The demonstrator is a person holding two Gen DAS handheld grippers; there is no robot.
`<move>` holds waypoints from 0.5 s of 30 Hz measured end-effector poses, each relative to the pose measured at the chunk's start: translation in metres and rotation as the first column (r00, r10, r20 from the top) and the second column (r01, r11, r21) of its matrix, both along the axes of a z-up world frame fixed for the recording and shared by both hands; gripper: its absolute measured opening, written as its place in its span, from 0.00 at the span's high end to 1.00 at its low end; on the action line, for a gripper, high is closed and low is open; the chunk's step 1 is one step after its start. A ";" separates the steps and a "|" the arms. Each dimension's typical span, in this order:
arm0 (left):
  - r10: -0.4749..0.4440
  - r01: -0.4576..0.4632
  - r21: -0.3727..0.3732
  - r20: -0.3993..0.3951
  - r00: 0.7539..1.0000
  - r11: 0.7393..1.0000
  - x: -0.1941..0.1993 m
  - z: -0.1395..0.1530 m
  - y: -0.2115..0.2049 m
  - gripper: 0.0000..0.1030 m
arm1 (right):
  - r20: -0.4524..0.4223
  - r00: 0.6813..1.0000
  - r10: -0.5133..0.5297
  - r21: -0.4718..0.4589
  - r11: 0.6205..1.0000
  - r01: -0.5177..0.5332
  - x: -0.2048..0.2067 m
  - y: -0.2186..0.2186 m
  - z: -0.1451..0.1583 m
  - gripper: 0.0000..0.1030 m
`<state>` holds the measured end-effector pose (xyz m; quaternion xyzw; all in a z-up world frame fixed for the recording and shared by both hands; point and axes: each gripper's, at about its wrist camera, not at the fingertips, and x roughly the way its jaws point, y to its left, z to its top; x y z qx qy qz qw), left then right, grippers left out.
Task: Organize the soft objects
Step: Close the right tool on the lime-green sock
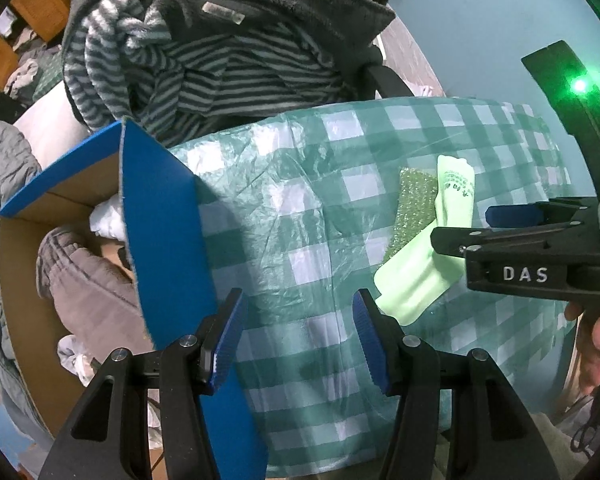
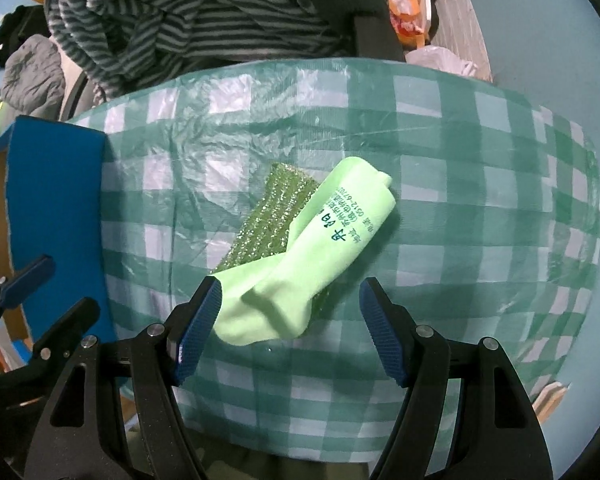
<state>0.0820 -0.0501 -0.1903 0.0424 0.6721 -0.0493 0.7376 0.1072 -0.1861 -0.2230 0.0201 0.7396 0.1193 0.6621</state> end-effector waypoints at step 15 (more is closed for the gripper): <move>0.022 -0.023 -0.019 -0.043 0.999 1.000 0.005 -0.015 -0.002 0.46 | -0.015 1.000 0.009 0.034 0.999 -0.009 -0.007 -0.001 -0.017 0.88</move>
